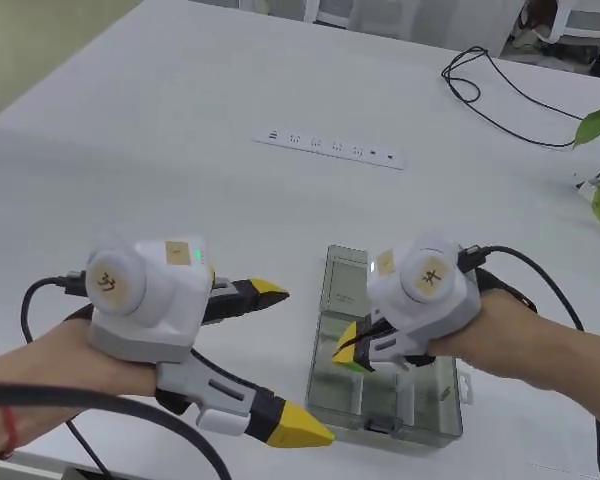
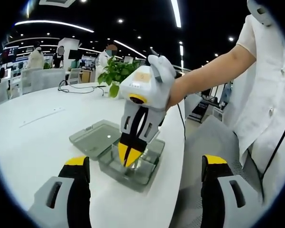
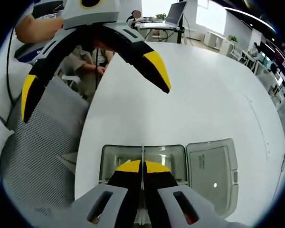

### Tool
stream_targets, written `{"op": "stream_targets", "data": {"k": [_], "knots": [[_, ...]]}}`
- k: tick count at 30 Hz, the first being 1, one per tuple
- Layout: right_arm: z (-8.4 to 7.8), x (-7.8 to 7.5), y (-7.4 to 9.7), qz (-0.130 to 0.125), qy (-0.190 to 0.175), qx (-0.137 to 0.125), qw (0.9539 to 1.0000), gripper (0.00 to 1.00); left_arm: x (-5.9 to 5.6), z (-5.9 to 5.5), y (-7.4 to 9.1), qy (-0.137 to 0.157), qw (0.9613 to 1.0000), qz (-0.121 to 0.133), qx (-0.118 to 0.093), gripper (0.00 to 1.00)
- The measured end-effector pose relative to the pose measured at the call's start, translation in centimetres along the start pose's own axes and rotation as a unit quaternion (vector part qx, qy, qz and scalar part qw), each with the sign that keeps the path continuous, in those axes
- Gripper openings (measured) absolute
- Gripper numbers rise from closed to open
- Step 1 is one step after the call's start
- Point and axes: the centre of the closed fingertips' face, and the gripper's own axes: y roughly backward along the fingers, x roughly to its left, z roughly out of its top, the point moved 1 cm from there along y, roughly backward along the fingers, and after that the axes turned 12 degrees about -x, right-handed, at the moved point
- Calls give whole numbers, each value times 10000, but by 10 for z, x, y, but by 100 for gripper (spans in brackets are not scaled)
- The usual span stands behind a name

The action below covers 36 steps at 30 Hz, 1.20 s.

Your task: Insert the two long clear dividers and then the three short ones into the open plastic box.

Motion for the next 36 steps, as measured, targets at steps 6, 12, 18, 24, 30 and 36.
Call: {"op": "stream_targets", "data": {"k": [6,12,18,24,30,36], "knots": [[-3,0,-4,29,53,129,9999,3,1,-1,1,5,10000,11,18,100],[-5,1,-5,24,115,227,9997,2,0,-3,1,11,10000,7,36,100],[-8,0,-9,12,211,345,9992,2,0,-1,1,4,10000,4,24,100],[-9,0,-9,-17,172,344,9993,3,0,-1,0,3,10000,11,23,100],[-9,0,-9,-62,172,339,9993,3,-1,-2,1,-3,10000,5,35,100],[-5,-4,-6,-179,110,247,9995,7,-1,-1,1,-5,10000,19,16,100]]}}
